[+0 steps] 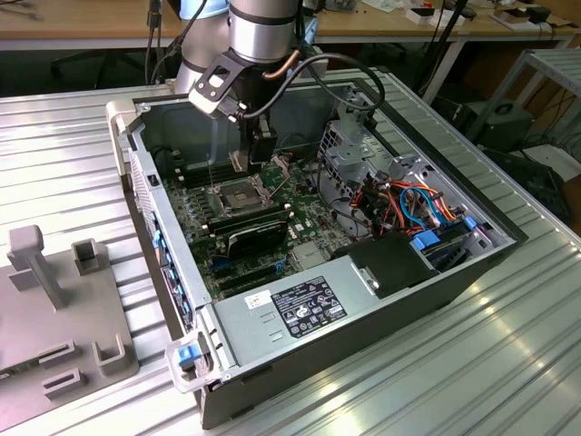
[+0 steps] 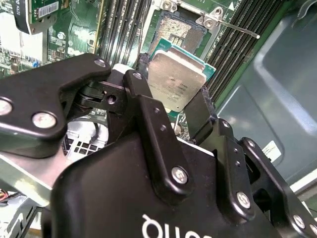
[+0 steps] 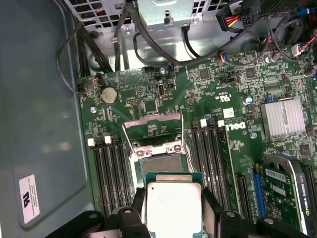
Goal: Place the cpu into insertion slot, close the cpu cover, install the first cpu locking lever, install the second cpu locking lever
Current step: 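Place the cpu into insertion slot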
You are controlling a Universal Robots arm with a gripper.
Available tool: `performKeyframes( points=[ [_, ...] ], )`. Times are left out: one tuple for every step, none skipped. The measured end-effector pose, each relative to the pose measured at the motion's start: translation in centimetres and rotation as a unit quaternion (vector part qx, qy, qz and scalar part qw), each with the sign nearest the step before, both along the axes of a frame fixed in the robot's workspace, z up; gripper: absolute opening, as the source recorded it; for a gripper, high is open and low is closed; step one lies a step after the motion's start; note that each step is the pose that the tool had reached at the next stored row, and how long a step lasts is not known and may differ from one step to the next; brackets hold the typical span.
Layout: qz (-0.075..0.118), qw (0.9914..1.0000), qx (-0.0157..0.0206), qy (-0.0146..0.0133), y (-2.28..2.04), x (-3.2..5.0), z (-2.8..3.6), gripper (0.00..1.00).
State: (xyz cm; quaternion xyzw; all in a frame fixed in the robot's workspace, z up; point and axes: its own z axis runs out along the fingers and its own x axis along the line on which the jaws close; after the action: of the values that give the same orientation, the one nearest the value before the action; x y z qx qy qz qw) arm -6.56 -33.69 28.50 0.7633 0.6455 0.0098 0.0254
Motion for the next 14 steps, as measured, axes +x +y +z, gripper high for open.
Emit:
performKeyframes(
  points=[
    [0.0,1.0,0.0001,0.0,0.0,0.0,-0.02,0.55],
    [0.0,1.0,0.0001,0.0,0.0,0.0,-0.03,0.55],
    [-0.001,1.0,0.0002,-0.0001,0.01,0.01,-0.06,0.55],
    [-0.002,1.0,0.0002,-0.0002,0.06,0.0,-0.1,0.55],
    [-0.005,0.99999,0.0002,-0.0002,0.1,0.01,-0.16,0.55],
    [-0.006,0.99998,0.0001,-0.0002,0.15,0.01,-0.24,0.55],
    [-0.006,0.99998,0.0002,-0.0002,0.17,0.01,-0.35,0.55],
    [-0.005,0.99999,0.0002,-0.0002,0.18,0.02,-0.42,0.55],
    [0.001,1.0,0.0002,-0.0002,0.17,0.01,-0.48,0.55],
    [0.011,0.99994,0.0002,-0.0002,0.17,0.01,-0.56,0.55],
    [0.02,0.99981,0.0002,-0.0002,0.17,0.01,-0.61,0.55],
    [0.029,0.99958,0.0004,-0.0002,0.17,0.01,-0.69,0.55],
    [0.049,0.99881,0.0004,-0.0001,0.19,0.01,-0.99,0.55],
    [0.052,0.99863,0.0004,-0.0002,0.21,0.02,-1.13,0.55]
  ],
)
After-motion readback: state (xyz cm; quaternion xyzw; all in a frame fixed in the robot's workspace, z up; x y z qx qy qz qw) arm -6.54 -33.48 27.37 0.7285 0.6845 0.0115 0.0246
